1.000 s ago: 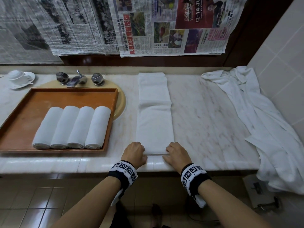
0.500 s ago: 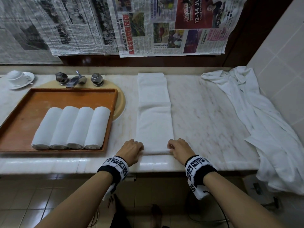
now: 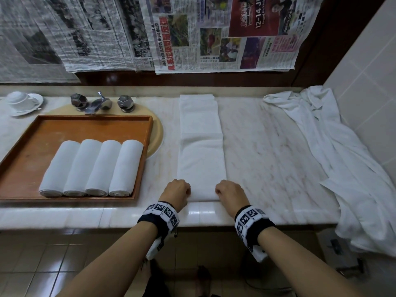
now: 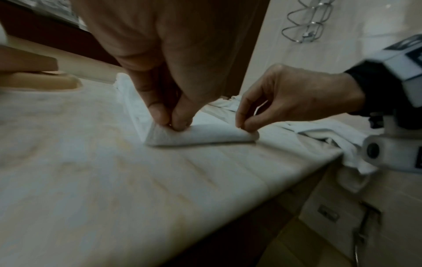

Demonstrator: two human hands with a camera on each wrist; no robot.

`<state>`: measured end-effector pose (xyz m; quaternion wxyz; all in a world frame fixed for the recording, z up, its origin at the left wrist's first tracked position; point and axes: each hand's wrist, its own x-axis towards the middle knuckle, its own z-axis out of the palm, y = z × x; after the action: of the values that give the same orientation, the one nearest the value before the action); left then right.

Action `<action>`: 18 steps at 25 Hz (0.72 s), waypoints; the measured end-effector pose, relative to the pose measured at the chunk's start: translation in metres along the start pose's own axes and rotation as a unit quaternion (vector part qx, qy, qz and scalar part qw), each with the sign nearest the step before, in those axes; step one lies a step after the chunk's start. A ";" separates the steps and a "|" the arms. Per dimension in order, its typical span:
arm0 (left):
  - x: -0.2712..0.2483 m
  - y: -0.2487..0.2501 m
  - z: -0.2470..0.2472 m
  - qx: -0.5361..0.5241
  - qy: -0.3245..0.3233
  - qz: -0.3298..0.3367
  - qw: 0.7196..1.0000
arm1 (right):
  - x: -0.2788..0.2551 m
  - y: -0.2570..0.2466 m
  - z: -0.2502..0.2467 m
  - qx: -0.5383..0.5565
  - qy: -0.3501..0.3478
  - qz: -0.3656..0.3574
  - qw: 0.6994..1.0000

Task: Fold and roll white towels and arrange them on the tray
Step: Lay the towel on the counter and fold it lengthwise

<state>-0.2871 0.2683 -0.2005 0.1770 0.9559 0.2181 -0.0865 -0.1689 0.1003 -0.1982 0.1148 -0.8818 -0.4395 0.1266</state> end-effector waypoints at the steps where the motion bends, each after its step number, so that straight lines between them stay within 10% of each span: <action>1: -0.004 0.002 0.003 0.011 0.006 0.009 1.000 | -0.005 -0.002 0.005 -0.007 0.005 -0.007 1.000; 12: -0.011 -0.001 0.003 0.113 0.003 0.096 0.989 | -0.003 0.003 -0.009 -0.045 -0.058 -0.009 0.997; 18: -0.009 -0.007 -0.006 -0.037 -0.022 0.091 0.995 | 0.007 0.011 -0.024 0.064 -0.119 0.077 0.988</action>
<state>-0.2979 0.2728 -0.1943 0.2243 0.9623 0.1295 -0.0828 -0.1496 0.0973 -0.1802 0.1078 -0.8827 -0.3715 0.2668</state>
